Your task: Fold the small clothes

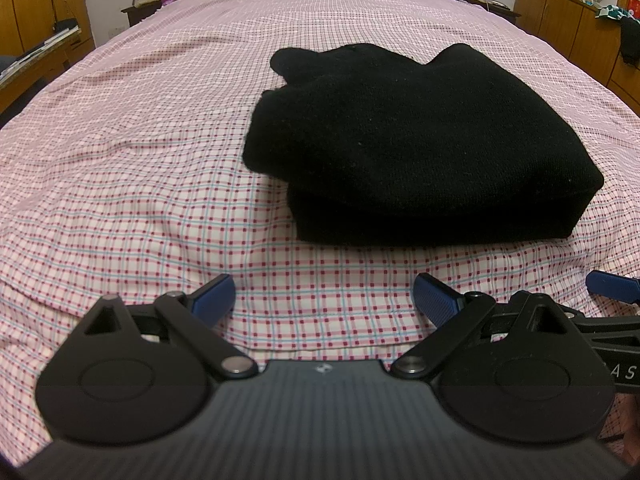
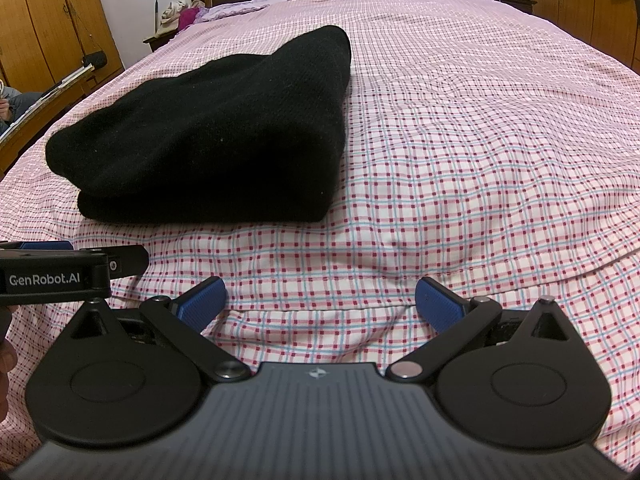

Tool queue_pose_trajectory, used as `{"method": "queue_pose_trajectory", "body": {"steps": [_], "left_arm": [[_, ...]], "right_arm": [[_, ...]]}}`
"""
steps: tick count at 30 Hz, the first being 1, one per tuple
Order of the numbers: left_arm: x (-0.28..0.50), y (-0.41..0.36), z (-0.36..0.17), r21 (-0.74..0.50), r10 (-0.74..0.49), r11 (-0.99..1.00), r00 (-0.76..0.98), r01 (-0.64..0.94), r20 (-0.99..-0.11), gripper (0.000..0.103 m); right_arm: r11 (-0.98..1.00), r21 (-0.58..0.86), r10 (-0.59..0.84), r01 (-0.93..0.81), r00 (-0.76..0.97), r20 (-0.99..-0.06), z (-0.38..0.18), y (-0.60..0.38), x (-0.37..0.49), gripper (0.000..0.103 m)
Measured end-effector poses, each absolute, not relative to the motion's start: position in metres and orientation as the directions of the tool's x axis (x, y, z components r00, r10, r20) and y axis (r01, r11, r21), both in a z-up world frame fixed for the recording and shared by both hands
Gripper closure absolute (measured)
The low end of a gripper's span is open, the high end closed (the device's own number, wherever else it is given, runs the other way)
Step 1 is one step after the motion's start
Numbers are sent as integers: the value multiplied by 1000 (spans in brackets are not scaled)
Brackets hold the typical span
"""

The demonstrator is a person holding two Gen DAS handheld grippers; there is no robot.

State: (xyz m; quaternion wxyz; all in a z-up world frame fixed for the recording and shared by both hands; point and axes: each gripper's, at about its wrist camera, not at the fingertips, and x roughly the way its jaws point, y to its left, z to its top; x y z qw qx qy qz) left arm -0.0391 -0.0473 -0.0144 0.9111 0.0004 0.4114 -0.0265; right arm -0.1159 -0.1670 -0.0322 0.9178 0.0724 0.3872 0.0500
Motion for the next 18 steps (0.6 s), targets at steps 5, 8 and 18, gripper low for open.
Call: {"method": "queue_pose_trajectory", "body": {"steps": [5,8,18], "left_arm": [[-39,-48,-15,-23,-48,999,659,48,-750,5],[-38,-46,-16,-24,-49,999,658,47,-751,5],[-39,-46,-16,-24,-49,999,658,47,-751,5]], "right_arm": [[985,171,148,-36,695,-704,-32,-167,-116,0],[985,171,148,-36,695,-704,-32,-167,-116,0],[985,171,148,-36,695,-703,-32,-168,-117,0]]}}
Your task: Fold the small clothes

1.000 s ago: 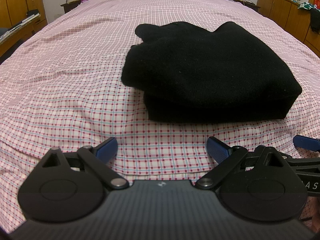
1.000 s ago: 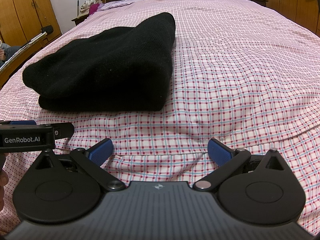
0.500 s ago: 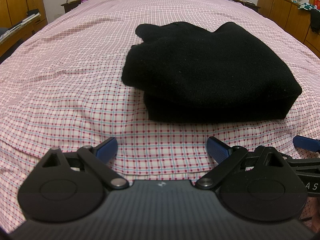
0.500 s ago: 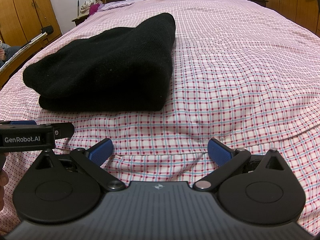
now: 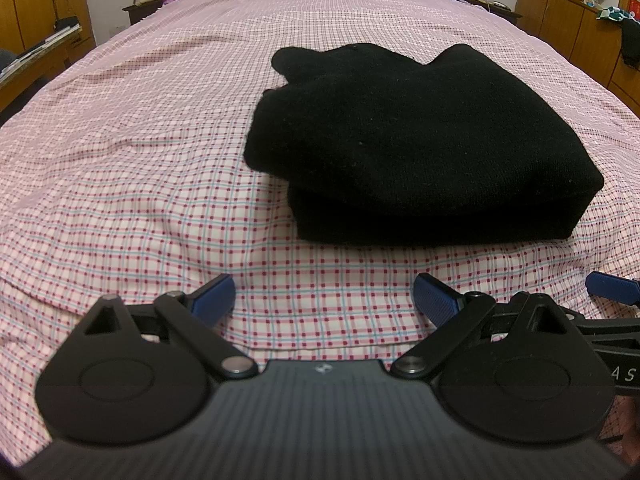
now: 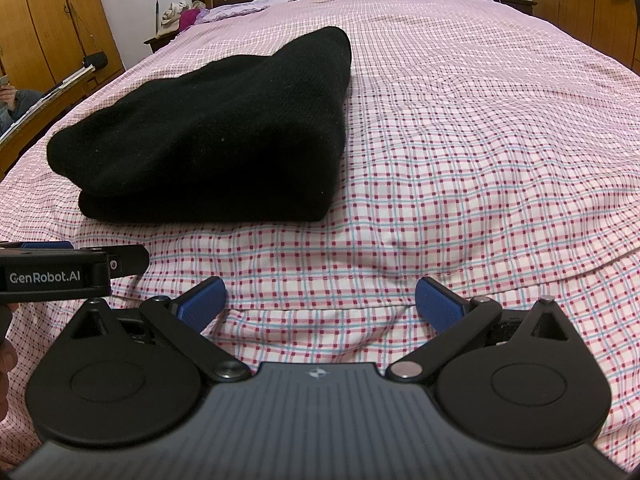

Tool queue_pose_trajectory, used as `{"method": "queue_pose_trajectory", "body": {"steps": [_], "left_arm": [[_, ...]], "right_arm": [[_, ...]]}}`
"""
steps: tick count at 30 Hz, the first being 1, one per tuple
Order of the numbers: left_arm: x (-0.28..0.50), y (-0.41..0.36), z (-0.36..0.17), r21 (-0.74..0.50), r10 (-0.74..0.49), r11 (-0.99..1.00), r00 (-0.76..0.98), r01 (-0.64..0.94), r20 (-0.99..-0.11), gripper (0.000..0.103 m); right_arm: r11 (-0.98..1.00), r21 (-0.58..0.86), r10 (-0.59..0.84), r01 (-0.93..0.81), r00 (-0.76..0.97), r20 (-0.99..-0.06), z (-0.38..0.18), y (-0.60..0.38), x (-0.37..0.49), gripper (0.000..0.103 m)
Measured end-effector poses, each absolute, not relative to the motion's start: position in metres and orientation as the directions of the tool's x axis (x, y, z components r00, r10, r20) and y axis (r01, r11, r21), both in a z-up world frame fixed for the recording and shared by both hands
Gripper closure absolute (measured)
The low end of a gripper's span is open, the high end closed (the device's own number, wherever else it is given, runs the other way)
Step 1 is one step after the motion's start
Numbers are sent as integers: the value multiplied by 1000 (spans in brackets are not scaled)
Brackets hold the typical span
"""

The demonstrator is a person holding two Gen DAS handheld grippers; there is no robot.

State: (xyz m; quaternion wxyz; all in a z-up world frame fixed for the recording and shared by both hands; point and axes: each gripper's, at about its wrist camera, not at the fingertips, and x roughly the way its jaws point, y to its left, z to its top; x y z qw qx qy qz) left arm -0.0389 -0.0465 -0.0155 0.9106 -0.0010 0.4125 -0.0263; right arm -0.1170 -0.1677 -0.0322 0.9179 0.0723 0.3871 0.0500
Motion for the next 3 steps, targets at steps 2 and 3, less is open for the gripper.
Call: {"method": "queue_pose_trajectory", "body": {"steps": [2,3], "left_arm": [[-39,-46,-16,-23,-49,999,659,48,-751,5],[-40,-46,-16,-21,-48,999,659,49,-751,5]], "right_arm": [[985,171,147,-36,695,-703,-32,-167,-117,0],[985,171,147,-36,695,-703,-32,-168,-117,0]]}}
